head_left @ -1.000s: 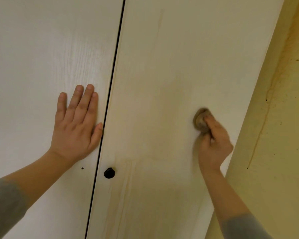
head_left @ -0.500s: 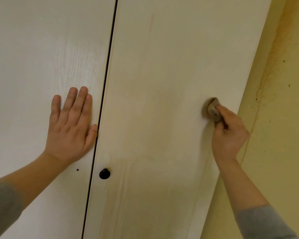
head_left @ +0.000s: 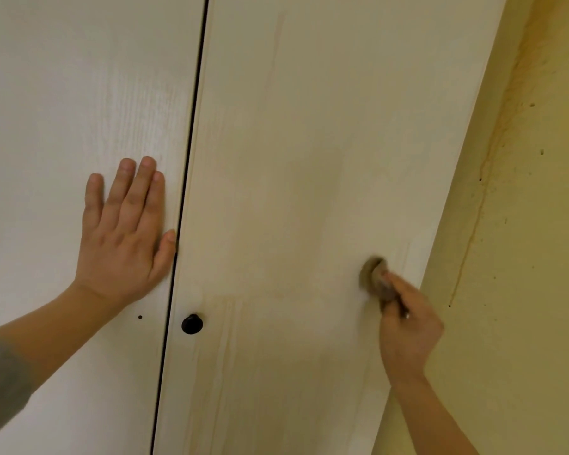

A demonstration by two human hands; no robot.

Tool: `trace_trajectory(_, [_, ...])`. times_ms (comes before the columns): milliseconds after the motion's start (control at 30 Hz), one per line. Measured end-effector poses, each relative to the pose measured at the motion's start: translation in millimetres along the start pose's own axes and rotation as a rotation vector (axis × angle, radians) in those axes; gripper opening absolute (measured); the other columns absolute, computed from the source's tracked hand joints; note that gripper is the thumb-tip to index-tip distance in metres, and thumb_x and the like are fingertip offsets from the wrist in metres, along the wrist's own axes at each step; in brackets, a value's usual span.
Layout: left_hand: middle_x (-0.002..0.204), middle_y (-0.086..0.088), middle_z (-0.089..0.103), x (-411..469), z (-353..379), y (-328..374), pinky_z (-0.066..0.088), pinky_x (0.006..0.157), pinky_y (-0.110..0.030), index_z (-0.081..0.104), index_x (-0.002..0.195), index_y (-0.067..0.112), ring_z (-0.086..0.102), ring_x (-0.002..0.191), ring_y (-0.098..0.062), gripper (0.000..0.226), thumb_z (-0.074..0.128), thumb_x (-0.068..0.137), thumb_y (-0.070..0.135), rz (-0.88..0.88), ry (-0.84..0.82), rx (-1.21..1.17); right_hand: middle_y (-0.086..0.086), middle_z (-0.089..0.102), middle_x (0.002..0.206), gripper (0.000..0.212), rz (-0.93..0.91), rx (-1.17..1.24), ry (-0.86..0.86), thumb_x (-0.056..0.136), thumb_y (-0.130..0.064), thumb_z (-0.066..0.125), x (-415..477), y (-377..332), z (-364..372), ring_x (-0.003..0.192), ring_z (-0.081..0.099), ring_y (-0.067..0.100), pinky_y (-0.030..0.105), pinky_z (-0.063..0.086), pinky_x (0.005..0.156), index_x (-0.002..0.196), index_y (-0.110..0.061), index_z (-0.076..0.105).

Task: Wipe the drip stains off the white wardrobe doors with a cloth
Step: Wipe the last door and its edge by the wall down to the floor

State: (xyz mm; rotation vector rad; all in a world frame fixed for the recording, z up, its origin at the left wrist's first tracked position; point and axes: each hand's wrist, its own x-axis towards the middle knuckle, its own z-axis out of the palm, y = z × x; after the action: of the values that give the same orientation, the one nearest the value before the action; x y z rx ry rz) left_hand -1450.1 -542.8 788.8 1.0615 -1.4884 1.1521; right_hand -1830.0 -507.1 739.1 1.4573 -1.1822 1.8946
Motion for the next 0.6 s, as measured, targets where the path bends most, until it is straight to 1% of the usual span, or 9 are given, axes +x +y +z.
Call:
trace_trajectory(67, [0.162, -0.021, 0.016, 0, 0, 1, 0.001, 0.123, -0.054, 0.021, 0.154, -0.005, 0.012, 0.151, -0.037, 0.069, 0.029, 0.098, 0.034, 0.001, -0.003, 0.006, -0.001, 0.07, 0.108, 0.041, -0.051, -0.013, 0.114, 0.076, 0.003, 0.051, 41, -5, 2, 0.098, 0.066, 0.016, 0.023, 0.05, 0.093, 0.109, -0.007, 0.073])
trace_trajectory(100, [0.162, -0.021, 0.017, 0, -1, 0, 0.002, 0.123, -0.054, 0.021, 0.154, -0.004, 0.012, 0.151, -0.037, 0.068, 0.028, 0.098, 0.035, 0.003, -0.003, 0.011, 0.0, 0.07, 0.109, 0.042, -0.082, -0.024, 0.141, 0.076, 0.006, 0.05, 63, -4, 5, 0.099, 0.066, 0.018, 0.023, 0.049, 0.093, 0.109, -0.007, 0.073])
trace_trajectory(167, [0.162, -0.021, 0.017, -1, -1, 0, 0.003, 0.122, -0.055, 0.02, 0.154, -0.004, 0.012, 0.151, -0.037, 0.068, 0.028, 0.098, 0.035, 0.007, -0.004, 0.015, 0.001, 0.07, 0.111, 0.045, -0.103, -0.039, 0.142, 0.076, 0.007, 0.048, 101, -1, 10, 0.103, 0.067, 0.023, 0.026, 0.048, 0.095, 0.111, -0.007, 0.073])
trace_trajectory(233, [0.162, -0.022, 0.017, -1, 0, 0, 0.003, 0.122, -0.055, 0.02, 0.154, -0.004, 0.012, 0.151, -0.037, 0.068, 0.028, 0.098, 0.034, 0.014, 0.002, 0.019, -0.002, 0.068, 0.111, 0.046, -0.093, -0.045, 0.144, 0.075, 0.007, 0.047, 115, 4, 16, 0.103, 0.067, 0.026, 0.022, 0.047, 0.095, 0.111, -0.008, 0.073])
trace_trajectory(300, [0.162, -0.022, 0.018, 0, 1, -1, 0.003, 0.122, -0.055, 0.021, 0.154, -0.004, 0.013, 0.151, -0.037, 0.068, 0.028, 0.098, 0.034, 0.018, 0.009, 0.016, 0.003, 0.071, 0.11, 0.047, -0.08, -0.076, 0.152, 0.073, 0.004, 0.048, 100, 10, 20, 0.1, 0.067, 0.028, 0.021, 0.047, 0.091, 0.111, -0.008, 0.073])
trace_trajectory(367, [0.162, -0.022, 0.018, 0, 1, -1, 0.004, 0.122, -0.056, 0.021, 0.154, -0.005, 0.013, 0.151, -0.037, 0.069, 0.029, 0.097, 0.034, 0.017, 0.013, 0.014, 0.009, 0.072, 0.109, 0.047, -0.07, -0.096, 0.126, 0.073, 0.001, 0.047, 59, 16, 22, 0.096, 0.067, 0.028, 0.018, 0.045, 0.088, 0.111, -0.008, 0.073])
trace_trajectory(467, [0.162, -0.021, 0.017, 1, 2, -3, 0.003, 0.122, -0.055, 0.021, 0.154, -0.005, 0.012, 0.151, -0.037, 0.069, 0.029, 0.097, 0.034, 0.014, 0.011, 0.012, 0.006, 0.071, 0.111, 0.043, -0.088, -0.119, -0.013, 0.077, -0.005, 0.046, -12, 28, 12, 0.099, 0.064, 0.021, 0.019, 0.045, 0.094, 0.11, -0.009, 0.072])
trace_trajectory(533, [0.162, -0.021, 0.017, 1, 1, -2, 0.002, 0.122, -0.055, 0.021, 0.153, -0.005, 0.011, 0.152, -0.037, 0.069, 0.029, 0.097, 0.035, 0.008, 0.01, 0.004, -0.006, 0.069, 0.111, 0.04, -0.052, -0.097, -0.092, 0.08, 0.0, 0.051, -40, 35, 0, 0.101, 0.067, 0.02, 0.023, 0.048, 0.095, 0.109, -0.019, 0.072])
trace_trajectory(600, [0.162, -0.022, 0.018, 0, 1, -1, 0.002, 0.122, -0.055, 0.022, 0.153, -0.005, 0.012, 0.151, -0.037, 0.068, 0.029, 0.098, 0.035, 0.006, 0.012, 0.0, -0.01, 0.068, 0.109, 0.058, 0.026, -0.019, -0.107, 0.08, 0.007, 0.056, -38, 34, -9, 0.101, 0.068, 0.013, 0.024, 0.05, 0.095, 0.111, -0.04, 0.069])
